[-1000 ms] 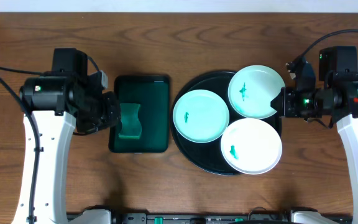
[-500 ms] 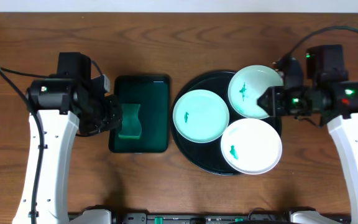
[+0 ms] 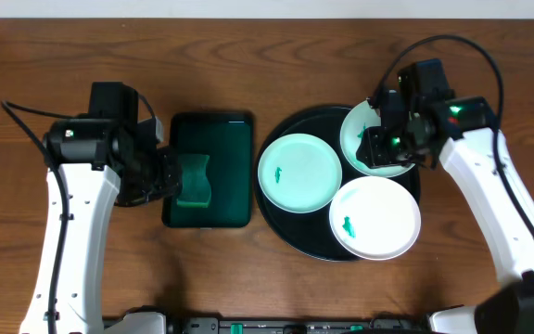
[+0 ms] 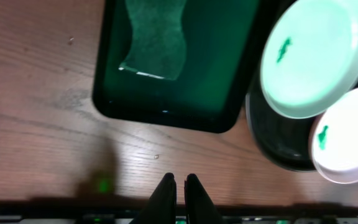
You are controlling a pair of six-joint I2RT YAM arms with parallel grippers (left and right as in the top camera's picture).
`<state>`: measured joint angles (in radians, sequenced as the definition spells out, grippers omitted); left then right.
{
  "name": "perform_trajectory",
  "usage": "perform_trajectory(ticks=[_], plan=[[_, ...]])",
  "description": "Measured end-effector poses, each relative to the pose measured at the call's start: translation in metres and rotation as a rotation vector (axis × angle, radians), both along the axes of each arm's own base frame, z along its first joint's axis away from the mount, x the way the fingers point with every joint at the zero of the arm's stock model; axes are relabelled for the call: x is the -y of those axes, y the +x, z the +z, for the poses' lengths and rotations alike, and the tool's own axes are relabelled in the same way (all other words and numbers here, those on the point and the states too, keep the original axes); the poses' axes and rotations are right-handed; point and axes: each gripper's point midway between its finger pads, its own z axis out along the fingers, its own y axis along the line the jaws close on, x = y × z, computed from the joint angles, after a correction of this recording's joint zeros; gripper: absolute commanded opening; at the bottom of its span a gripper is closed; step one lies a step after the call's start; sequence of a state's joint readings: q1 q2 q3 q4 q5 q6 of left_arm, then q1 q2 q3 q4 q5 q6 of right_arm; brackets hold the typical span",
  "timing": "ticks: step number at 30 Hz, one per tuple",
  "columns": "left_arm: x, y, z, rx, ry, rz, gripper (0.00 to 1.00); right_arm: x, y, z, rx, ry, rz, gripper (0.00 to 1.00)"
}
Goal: Clean dirty plates on tray and stack at the side
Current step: 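Grasp the top-right white plate rim with the right gripper and tilt it up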
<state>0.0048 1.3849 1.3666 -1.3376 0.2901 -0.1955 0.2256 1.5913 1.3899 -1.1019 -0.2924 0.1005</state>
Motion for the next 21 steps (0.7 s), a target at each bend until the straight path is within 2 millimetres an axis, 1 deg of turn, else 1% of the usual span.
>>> perform_trajectory(ticks=[3,9,16,21], plan=[[-0.004,-0.001,-0.004,-0.007,0.025,-0.003,0.09,-0.001,0.005,-0.015,-0.035,-0.010,-0.003,0.37],[-0.007,0.000,-0.006,-0.002,0.045,-0.004,0.08,-0.003,0.015,-0.037,-0.066,-0.020,-0.003,0.38],[-0.009,0.001,-0.006,0.000,0.055,-0.003,0.08,-0.006,0.032,-0.050,-0.036,-0.013,-0.003,0.38],[-0.010,0.000,-0.006,-0.001,0.058,-0.004,0.08,-0.006,0.034,-0.053,-0.038,-0.017,-0.003,0.40]])
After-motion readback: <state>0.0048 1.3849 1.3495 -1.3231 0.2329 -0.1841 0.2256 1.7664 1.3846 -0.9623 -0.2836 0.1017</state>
